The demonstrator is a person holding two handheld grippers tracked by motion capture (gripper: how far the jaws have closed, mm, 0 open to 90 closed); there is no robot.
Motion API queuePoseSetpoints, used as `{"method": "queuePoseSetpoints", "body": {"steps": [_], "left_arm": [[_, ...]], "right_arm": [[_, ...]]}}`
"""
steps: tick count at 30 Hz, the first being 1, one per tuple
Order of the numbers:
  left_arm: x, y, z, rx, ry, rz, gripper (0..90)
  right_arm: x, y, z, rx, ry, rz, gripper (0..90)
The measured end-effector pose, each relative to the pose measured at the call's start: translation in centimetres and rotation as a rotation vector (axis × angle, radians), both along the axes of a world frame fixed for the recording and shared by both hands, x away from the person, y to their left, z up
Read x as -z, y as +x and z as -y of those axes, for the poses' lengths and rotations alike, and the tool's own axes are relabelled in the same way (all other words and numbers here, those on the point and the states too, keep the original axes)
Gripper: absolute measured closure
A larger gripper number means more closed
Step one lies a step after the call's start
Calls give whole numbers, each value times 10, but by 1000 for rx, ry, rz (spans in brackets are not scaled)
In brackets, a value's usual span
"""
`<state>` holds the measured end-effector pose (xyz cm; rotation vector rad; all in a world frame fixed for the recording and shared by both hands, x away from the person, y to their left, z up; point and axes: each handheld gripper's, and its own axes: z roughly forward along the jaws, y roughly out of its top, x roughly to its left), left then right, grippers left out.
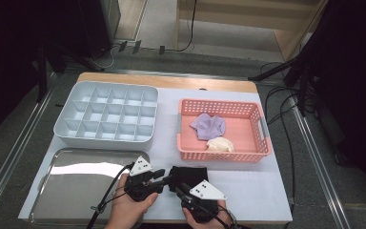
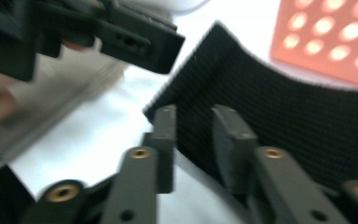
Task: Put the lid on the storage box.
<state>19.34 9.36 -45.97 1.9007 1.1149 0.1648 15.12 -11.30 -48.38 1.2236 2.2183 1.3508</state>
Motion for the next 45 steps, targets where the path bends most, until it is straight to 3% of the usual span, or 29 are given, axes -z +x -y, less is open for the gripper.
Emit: {"method": "queuePoseSetpoints", "body": {"steps": [3,6,8,11,13,17,21,23,27,30,32,34,37,39,41,45], "left_arm": [[2,1,6,-4,0,-23,450],[5,2,11,-9,-1,-35,384],[8,2,15,-9,17,-45,372],[13,2,21,-8,50,-71,390],[15,1,24,-5,58,-79,422],[15,1,28,20,84,-94,556],[12,0,27,34,79,-89,712],[10,-3,26,42,68,-88,732],[4,-9,28,58,73,-85,737],[9,-6,29,46,81,-114,731],[11,-5,29,44,82,-130,711],[11,-6,29,36,86,-120,687],[10,-5,28,29,82,-112,643],[9,-6,28,17,78,-90,596],[4,-8,26,4,68,-60,555],[-7,-11,23,-3,17,5,557]], "right_arm": [[-9,-6,14,44,21,39,611],[-15,-9,37,130,30,66,566],[-14,-8,52,211,26,40,505],[-6,-4,66,280,3,-15,473],[1,-1,67,279,-14,-55,480],[10,3,62,232,-5,-103,635],[7,7,66,206,35,-126,771],[2,7,69,193,55,-127,786],[-7,1,73,188,66,-105,790],[-1,4,73,191,46,-122,779],[3,6,73,197,35,-129,717],[2,4,74,231,28,-101,644],[-6,1,77,254,48,-46,628],[-11,-2,76,243,69,-6,646],[-14,-3,72,245,41,22,666],[-9,-4,74,279,49,-37,581]]}}
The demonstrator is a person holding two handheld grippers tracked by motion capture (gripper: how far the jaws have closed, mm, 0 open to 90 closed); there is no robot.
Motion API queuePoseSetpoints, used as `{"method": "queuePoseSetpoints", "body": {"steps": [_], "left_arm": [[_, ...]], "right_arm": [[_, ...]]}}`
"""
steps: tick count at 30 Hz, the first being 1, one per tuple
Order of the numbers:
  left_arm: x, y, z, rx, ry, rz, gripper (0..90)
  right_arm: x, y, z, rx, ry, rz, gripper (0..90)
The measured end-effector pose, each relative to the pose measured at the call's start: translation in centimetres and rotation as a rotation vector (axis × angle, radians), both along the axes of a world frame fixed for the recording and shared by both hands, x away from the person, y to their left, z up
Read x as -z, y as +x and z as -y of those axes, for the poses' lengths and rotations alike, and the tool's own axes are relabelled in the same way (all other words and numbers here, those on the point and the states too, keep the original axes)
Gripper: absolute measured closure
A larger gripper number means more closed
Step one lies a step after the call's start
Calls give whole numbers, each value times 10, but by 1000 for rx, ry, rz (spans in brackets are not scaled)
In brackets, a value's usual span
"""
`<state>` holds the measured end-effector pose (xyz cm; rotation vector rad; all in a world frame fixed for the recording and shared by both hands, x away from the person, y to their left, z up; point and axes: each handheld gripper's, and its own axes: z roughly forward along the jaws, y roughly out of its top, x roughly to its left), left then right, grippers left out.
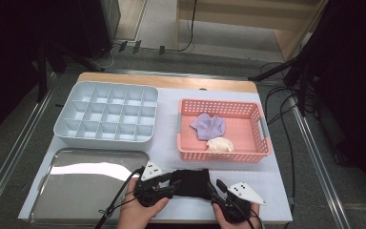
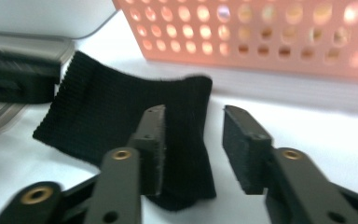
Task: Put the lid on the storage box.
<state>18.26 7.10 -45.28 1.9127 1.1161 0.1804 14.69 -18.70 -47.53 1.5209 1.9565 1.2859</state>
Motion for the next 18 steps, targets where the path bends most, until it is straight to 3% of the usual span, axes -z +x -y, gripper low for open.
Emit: {"method": "queuePoseSetpoints", "body": {"steps": [2,8,12,15,18], "left_arm": [[-4,-2,0,1,-11,25,583],[-5,-4,8,47,-28,38,715],[-5,-5,20,93,-43,34,788],[-2,-4,31,108,-21,28,845],[3,1,39,108,14,3,894]], "right_arm": [[4,0,2,-11,16,-31,555],[13,5,2,-8,-6,-85,555],[18,9,5,-35,42,-120,676],[17,10,5,-54,54,-115,753],[15,10,3,-63,53,-102,773]]}}
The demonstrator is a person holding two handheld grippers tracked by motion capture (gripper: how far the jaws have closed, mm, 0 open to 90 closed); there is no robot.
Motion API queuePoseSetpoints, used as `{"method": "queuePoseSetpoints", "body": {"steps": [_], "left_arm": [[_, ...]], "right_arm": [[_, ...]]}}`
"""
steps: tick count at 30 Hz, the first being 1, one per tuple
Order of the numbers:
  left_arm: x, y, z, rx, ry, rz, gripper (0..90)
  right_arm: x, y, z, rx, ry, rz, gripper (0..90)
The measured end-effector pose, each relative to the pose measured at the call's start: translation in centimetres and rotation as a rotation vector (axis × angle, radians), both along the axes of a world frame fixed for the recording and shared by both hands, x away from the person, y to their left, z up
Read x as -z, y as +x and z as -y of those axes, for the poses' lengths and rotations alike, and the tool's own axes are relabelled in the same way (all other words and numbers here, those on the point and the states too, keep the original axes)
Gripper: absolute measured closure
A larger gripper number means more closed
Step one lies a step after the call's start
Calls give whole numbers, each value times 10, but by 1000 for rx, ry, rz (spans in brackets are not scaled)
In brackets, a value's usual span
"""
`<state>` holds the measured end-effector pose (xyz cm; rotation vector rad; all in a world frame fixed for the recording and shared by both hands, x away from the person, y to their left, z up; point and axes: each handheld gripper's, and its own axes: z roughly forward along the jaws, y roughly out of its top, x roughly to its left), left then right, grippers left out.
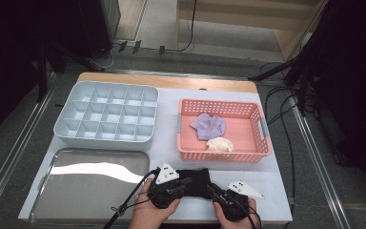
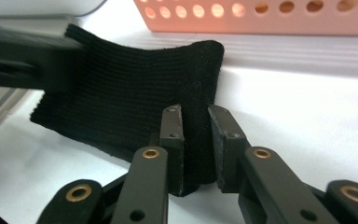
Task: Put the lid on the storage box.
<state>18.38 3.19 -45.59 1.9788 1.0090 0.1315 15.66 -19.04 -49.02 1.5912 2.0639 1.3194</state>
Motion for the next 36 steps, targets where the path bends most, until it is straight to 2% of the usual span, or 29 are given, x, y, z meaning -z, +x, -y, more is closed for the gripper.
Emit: {"method": "queuePoseSetpoints", "body": {"steps": [7,9,12,15,17,19,24,26,28,32,36], "left_arm": [[18,14,9,-38,79,-62,900],[19,17,9,-49,75,-72,900],[20,21,9,-53,53,-102,900],[21,23,7,-53,37,-106,900],[18,23,4,-45,26,-108,882],[13,21,-1,-48,9,-97,808],[-2,17,-19,-64,-20,-51,768],[-6,17,-26,-73,-24,-37,783],[-7,19,-29,-83,-23,-43,809],[1,24,-30,-89,17,-68,900],[6,27,-29,-83,20,-84,900]], "right_arm": [[-10,-5,1,-23,42,64,788],[-13,-7,-1,-32,51,81,794],[-20,-11,-7,-73,90,123,798],[-25,-15,-21,-124,80,156,798],[-25,-15,-29,-133,76,155,798],[-25,-14,-34,-138,78,152,799],[-25,-13,-43,-149,65,154,798],[-24,-13,-47,-158,57,157,798],[-24,-14,-52,-168,40,158,798],[-22,-11,-63,-189,27,162,797],[-18,-9,-75,-211,0,153,797]]}}
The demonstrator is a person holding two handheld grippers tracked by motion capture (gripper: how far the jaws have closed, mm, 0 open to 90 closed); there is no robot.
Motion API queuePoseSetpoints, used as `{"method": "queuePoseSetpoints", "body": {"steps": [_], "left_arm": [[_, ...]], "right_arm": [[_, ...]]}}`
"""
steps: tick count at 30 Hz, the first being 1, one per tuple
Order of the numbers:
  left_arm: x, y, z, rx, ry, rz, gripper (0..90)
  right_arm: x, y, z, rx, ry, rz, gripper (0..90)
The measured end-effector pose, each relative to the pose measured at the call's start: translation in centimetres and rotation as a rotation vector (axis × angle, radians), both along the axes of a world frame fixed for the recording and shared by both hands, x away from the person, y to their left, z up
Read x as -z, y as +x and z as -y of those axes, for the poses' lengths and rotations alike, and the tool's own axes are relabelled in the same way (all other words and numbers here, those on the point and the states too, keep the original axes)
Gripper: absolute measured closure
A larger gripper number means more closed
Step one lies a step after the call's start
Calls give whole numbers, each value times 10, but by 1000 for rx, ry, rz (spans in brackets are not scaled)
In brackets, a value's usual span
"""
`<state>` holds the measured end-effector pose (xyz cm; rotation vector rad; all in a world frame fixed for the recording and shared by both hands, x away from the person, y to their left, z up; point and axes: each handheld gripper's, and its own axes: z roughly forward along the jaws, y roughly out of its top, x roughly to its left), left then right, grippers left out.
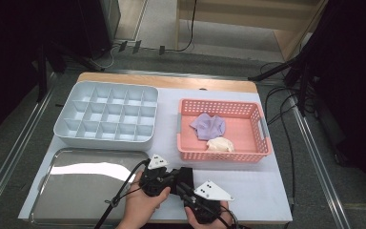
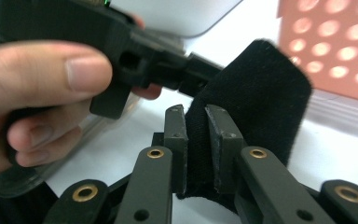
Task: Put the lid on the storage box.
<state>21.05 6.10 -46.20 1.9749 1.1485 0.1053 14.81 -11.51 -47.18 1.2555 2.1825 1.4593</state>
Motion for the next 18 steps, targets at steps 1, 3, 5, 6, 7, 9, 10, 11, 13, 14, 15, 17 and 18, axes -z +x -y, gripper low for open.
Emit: {"method": "queuePoseSetpoints", "body": {"steps": [1,3,5,6,7,9,10,11,13,14,15,17,18], "left_arm": [[0,1,-1,-4,-1,-3,900],[-2,2,-3,-10,-5,-7,900],[-4,4,-7,-26,-31,-7,864],[-7,5,-10,-41,-41,-3,826],[-9,5,-13,-51,-58,2,781],[-15,4,-17,-52,-96,14,714],[-17,2,-18,-50,-102,24,680],[-19,1,-17,-49,-102,33,639],[-17,-1,-13,-30,-73,23,557],[-15,-2,-10,-33,-66,13,534],[-13,-1,-8,-27,-61,-2,533],[-9,0,-4,-22,-39,-11,629],[-9,0,-4,-22,-39,-11,716]], "right_arm": [[2,1,-3,-7,-15,3,797],[7,3,-8,-12,-34,-6,796],[9,5,-9,-13,-31,-9,796],[10,5,-10,-12,-30,-13,796],[10,6,-10,-13,-32,-10,796],[11,7,-10,-9,-29,-17,796],[11,7,-10,-7,-29,-19,797],[11,7,-10,-7,-29,-18,796],[11,7,-10,-6,-30,-15,797],[11,7,-11,-6,-30,-13,797],[11,6,-11,-8,-29,-13,796],[11,6,-12,-18,-31,-1,795],[11,5,-12,-19,-35,0,795]]}}
